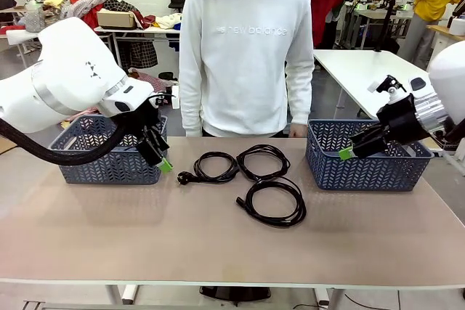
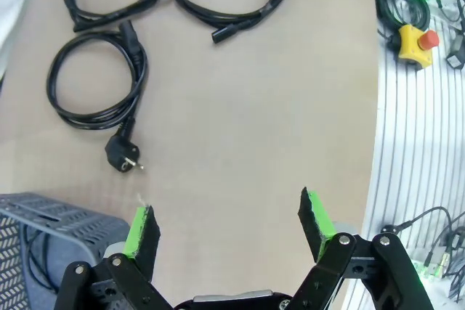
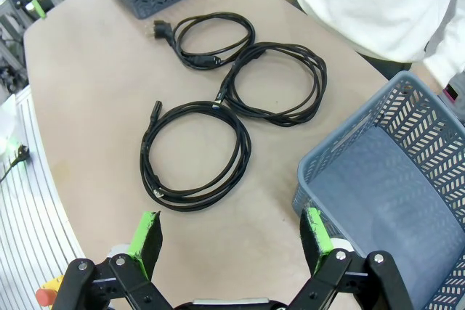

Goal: Organize the cables according to human instructions.
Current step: Pick up a bundle of cables and place it in the basket indicated by the human.

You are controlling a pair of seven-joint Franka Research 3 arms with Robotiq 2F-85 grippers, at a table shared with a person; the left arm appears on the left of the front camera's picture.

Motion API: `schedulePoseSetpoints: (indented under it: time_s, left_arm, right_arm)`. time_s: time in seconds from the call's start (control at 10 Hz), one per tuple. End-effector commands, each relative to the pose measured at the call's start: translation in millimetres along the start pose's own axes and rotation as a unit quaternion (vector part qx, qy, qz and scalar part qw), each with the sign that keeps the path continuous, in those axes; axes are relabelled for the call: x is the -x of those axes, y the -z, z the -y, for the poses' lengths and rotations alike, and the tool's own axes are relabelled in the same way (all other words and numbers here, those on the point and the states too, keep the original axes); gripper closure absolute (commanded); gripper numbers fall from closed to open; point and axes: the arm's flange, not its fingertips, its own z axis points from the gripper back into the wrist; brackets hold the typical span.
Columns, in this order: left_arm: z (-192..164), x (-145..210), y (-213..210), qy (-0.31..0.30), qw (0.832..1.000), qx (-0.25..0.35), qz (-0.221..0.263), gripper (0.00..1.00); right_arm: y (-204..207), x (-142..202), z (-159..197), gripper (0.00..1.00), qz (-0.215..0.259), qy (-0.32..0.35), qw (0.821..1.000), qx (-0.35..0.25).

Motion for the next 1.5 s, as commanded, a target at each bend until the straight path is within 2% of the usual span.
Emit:
schedulePoseSetpoints:
  time_s: [0.0, 1.4]
  left_arm:
    - [-3.1, -0.5, -1.4, -0.001, 1.0, 0.002, 0.0, 0.0]
    - [-3.1, -0.5, -1.4, -0.001, 1.0, 0.002, 0.0, 0.0]
  right_arm:
    - [4.4, 0.7, 5.1, 0.0, 0.017, -0.014, 1.0, -0.001]
    - [4.4, 0.7, 5.1, 0.0, 0.017, -0.014, 1.0, -0.001]
